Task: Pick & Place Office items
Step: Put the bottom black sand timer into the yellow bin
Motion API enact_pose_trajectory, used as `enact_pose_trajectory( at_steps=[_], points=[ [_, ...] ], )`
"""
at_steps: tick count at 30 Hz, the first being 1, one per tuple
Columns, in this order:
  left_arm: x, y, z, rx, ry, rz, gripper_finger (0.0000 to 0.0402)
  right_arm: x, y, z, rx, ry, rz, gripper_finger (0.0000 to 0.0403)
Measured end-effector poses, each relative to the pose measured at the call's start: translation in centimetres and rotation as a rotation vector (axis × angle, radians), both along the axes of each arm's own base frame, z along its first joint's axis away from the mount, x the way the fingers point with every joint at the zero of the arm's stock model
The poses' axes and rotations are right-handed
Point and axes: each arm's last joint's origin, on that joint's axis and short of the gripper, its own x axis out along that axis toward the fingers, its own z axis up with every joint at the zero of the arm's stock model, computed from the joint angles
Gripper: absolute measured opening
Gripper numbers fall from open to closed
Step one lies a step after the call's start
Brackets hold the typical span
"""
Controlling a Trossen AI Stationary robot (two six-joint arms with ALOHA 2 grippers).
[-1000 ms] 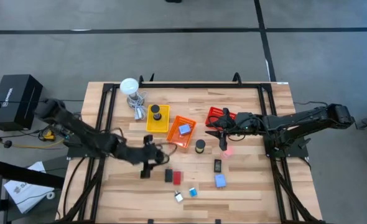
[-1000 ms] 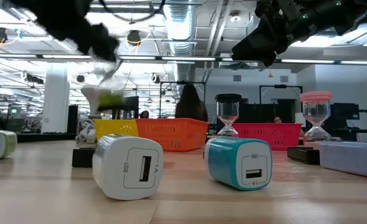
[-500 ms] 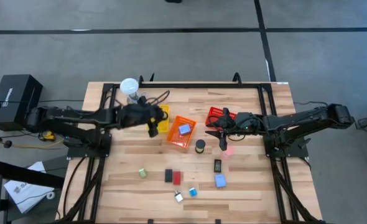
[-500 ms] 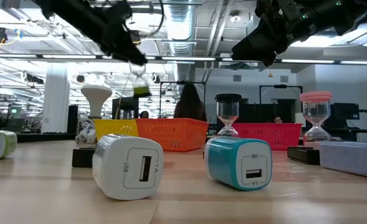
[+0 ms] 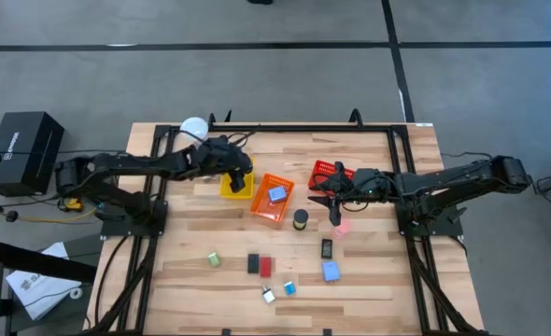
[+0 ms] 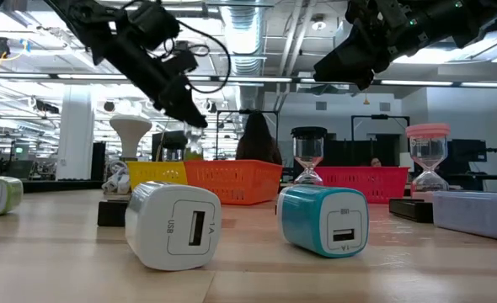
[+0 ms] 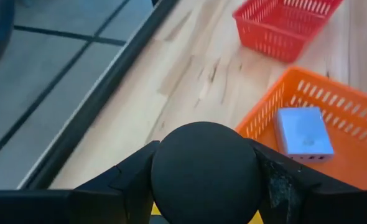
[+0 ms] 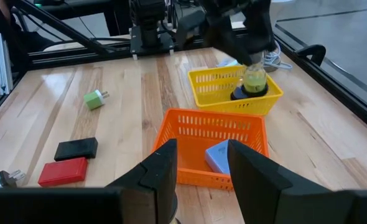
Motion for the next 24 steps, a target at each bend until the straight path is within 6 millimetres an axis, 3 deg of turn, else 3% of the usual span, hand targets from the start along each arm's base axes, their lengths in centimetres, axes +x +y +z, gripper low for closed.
enact_pose_trajectory(
  at_steps=[6, 11, 18, 24],
  points=[
    [0.3, 1.0, -1.4, -0.032, 0.039, 0.010, 0.0201, 0.0, 0.0, 0.0, 0.000, 0.001, 0.000, 0.0134],
    [0.4, 1.6, -2.3, -0.045, 0.069, 0.027, 0.0222, 0.0, 0.0, 0.0, 0.000, 0.001, 0.000, 0.0134],
    [0.4, 1.6, -2.5, -0.049, 0.078, 0.028, 0.0209, 0.0, 0.0, 0.0, 0.000, 0.001, 0.000, 0.0134],
    [0.4, 1.6, -2.4, -0.046, 0.073, 0.028, 0.0241, 0.0, 0.0, 0.0, 0.000, 0.001, 0.000, 0.0134]
  ],
)
